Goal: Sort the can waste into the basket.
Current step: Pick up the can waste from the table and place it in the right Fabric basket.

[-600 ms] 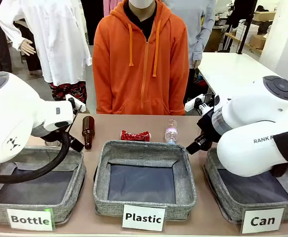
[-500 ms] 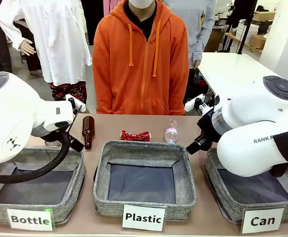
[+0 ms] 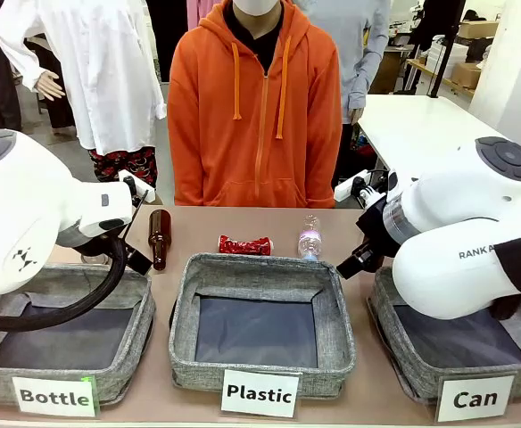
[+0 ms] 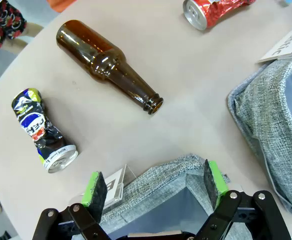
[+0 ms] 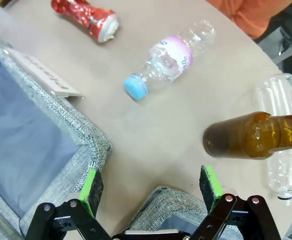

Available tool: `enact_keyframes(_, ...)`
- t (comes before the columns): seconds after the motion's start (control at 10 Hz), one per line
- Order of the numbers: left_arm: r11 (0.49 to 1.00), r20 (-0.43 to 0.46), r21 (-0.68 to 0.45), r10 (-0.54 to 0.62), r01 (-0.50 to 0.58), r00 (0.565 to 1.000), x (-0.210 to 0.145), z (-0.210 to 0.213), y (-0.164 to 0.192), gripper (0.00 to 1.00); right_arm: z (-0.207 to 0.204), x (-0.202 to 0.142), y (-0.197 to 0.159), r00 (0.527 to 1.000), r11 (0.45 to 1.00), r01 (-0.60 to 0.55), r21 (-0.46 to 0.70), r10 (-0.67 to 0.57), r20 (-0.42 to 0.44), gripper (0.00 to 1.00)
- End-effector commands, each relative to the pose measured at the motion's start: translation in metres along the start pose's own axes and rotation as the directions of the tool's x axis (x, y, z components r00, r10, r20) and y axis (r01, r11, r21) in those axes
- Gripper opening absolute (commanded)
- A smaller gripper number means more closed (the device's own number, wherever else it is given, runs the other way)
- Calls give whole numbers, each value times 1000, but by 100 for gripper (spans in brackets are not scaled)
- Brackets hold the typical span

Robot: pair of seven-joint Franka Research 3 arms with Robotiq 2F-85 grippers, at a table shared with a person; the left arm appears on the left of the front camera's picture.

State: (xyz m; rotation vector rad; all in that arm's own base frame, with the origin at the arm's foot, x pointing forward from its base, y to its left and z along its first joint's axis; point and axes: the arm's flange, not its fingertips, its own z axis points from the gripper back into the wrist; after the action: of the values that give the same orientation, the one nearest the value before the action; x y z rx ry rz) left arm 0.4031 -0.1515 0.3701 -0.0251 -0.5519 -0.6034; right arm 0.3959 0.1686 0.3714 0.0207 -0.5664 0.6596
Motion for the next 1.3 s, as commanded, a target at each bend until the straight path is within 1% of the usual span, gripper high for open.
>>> enact_keyframes(0.0,1000,0,0,-1,1,1000,0,0,0,100,0,0,0,1000,1000,1,0,-1,0,100)
enact_keyframes(0.9,1000,0,0,0,0,1000,0,0,0,100,0,0,0,1000,1000,0,0,0,0,100)
enact_keyframes(1.0,994,36,-104,-14,18,999,7,30,1,100,23,6,-3,1000,1000,6,22,-6,-26,100)
enact_keyframes(1.1,990,42,-138,27,-21,999,11,66,0,100,53,12,-8,994,996,87,19,-86,-65,100)
enact_keyframes(1.2,977,-38,-166,128,-132,991,18,100,-4,100,86,19,-13,972,970,226,87,-218,-92,100)
